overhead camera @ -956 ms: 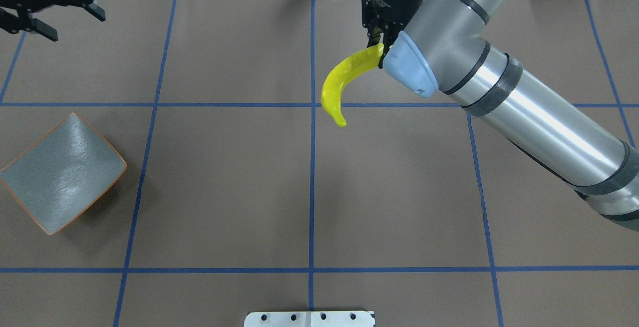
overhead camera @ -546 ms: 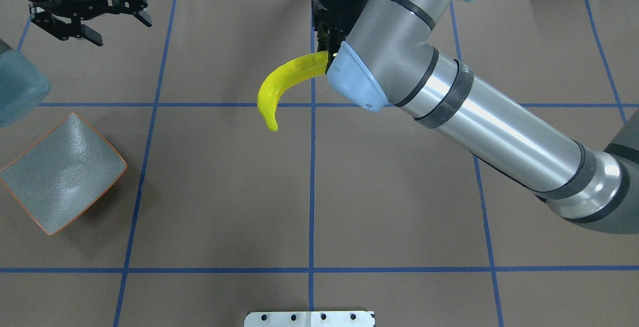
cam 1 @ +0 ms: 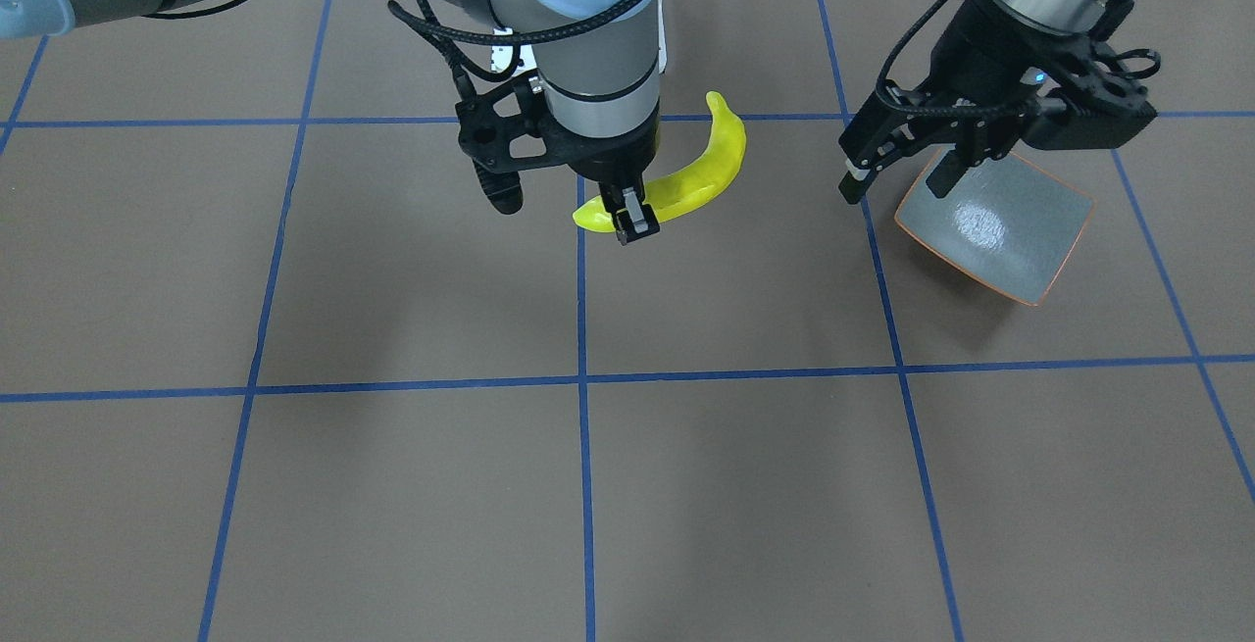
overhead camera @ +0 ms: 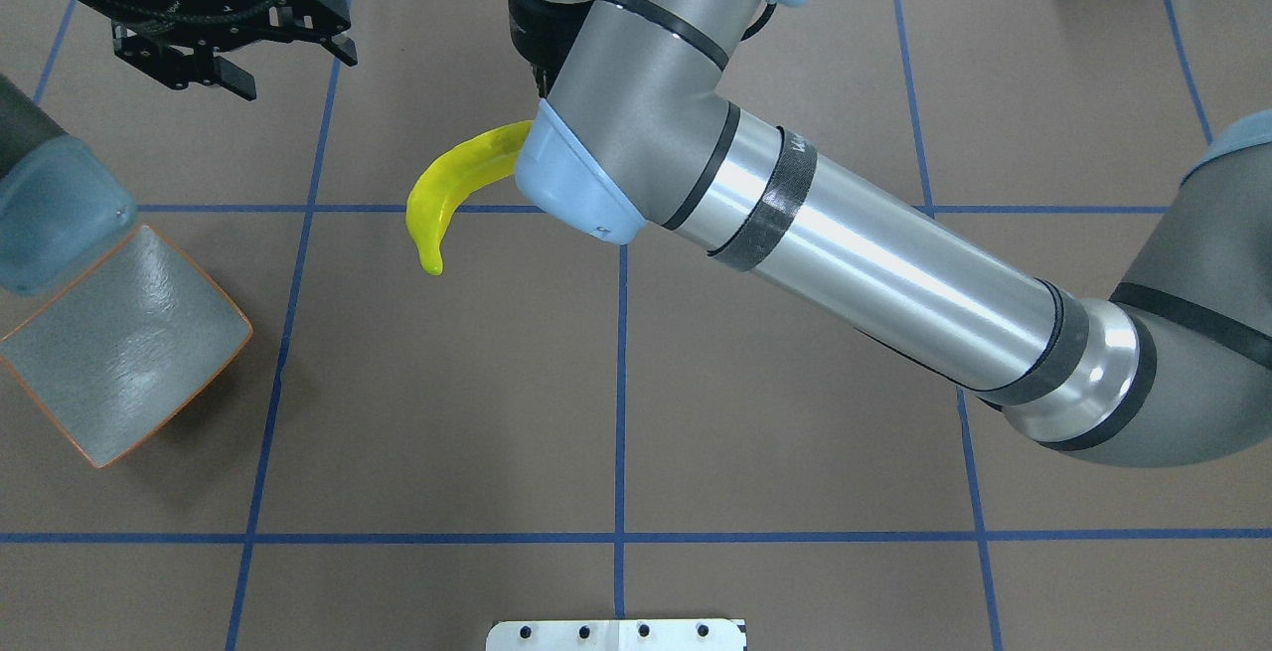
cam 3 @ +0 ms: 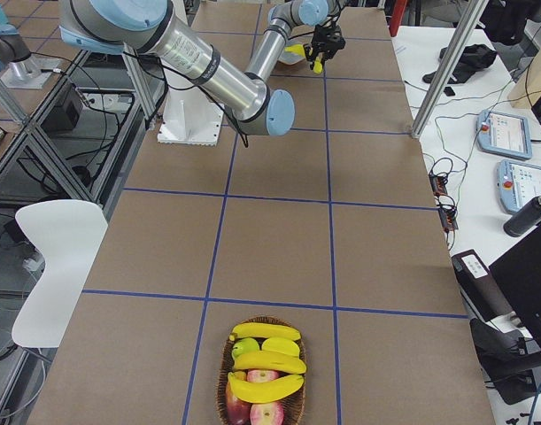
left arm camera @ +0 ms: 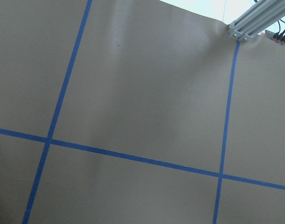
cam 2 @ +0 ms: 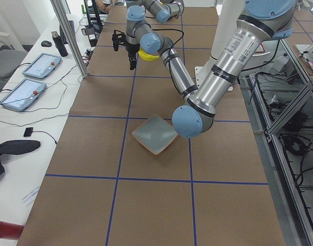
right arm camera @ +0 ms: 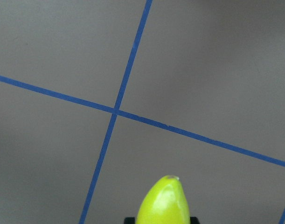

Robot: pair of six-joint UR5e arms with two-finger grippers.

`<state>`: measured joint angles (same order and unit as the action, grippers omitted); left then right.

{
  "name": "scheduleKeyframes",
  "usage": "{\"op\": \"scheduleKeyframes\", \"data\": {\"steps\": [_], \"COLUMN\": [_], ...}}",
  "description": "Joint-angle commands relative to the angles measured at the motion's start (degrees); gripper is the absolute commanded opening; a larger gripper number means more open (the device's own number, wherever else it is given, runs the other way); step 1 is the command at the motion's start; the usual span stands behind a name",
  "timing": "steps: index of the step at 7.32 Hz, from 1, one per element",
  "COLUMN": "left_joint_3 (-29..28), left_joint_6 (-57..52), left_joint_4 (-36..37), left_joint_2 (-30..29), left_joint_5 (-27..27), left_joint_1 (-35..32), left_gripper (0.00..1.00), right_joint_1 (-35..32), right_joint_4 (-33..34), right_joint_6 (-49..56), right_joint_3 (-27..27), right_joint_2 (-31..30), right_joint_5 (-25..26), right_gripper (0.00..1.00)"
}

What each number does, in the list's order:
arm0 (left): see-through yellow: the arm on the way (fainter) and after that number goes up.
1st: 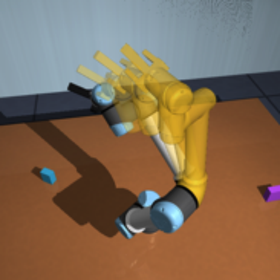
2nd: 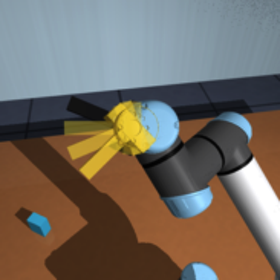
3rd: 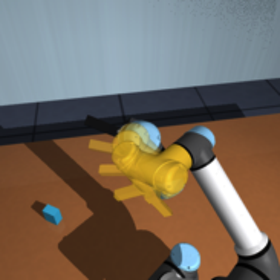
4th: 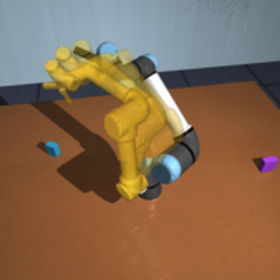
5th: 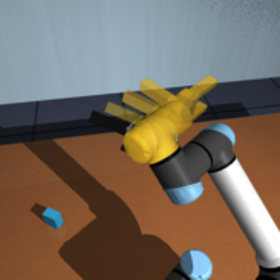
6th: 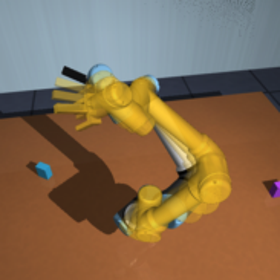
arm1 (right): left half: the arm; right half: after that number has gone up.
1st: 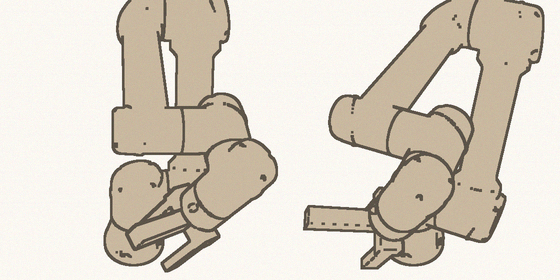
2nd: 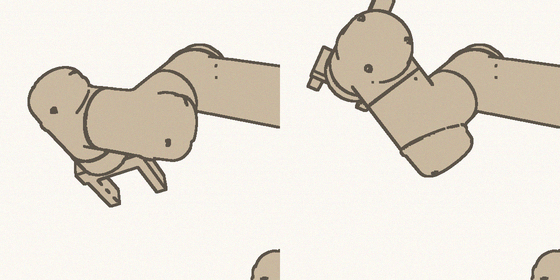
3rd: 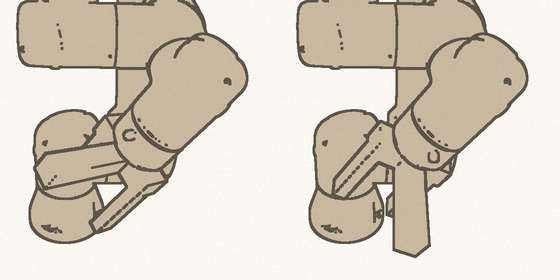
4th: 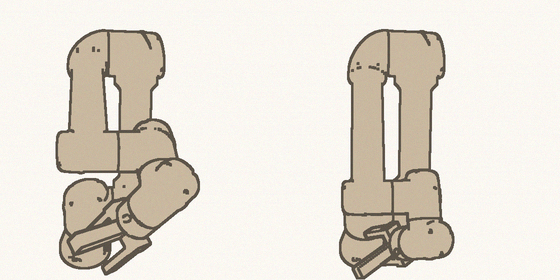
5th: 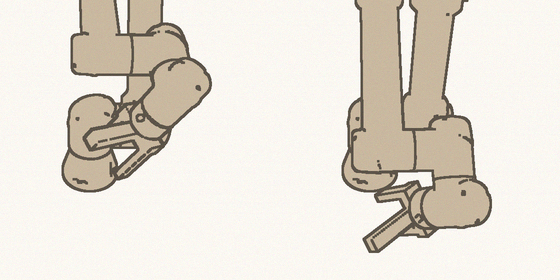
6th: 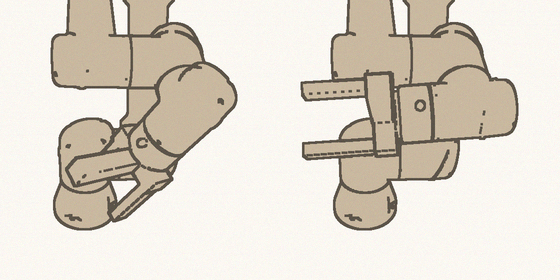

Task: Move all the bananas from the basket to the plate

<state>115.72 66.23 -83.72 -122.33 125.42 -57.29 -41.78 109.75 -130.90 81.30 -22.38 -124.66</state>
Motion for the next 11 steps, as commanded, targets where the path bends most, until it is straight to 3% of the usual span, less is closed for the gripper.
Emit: {"op": "scheduleKeyframes", "data": {"steps": [1, 2, 3, 5, 7, 9, 11], "left_joint_3": [2.3, 2.4, 2.4, 1.7, 1.3, -0.7, -3.7], "left_joint_6": [0.0, 0.0, 0.0, 0.7, 0.9, 3.0, 5.9], "left_joint_4": [0.1, 0.0, -0.7, -3.1, -5.5, -14.5, -23.5], "left_joint_2": [0.3, 0.6, 1.7, 3.0, 3.2, 2.8, 2.8], "left_joint_5": [0.6, 2.6, 8.5, 14.8, 21.7, 23.3, 23.4], "left_joint_1": [1.2, 1.3, 1.1, 0.9, 0.6, 0.9, 1.0], "left_gripper": [0.98, 0.99, 0.98, 0.99, 0.99, 0.99, 0.99], "right_joint_1": [0.7, 0.7, 0.7, 0.6, 0.6, 0.4, -1.7], "right_joint_4": [-0.2, -3.1, -5.8, -10.7, -17.7, -27.4, -34.0], "right_joint_6": [0.7, 1.1, 2.2, 5.5, 6.3, 6.6, 7.9], "right_joint_3": [0.5, 1.7, 2.5, 9.0, 10.3, 11.0, 11.0], "right_joint_2": [0.8, 0.1, -0.8, -5.7, -8.2, -12.1, -13.5], "right_joint_5": [0.5, 2.0, 2.1, 2.1, 1.8, 0.6, -5.6], "right_gripper": [0.00, 0.00, 0.00, 0.00, 0.00, 0.00, 0.00]}}
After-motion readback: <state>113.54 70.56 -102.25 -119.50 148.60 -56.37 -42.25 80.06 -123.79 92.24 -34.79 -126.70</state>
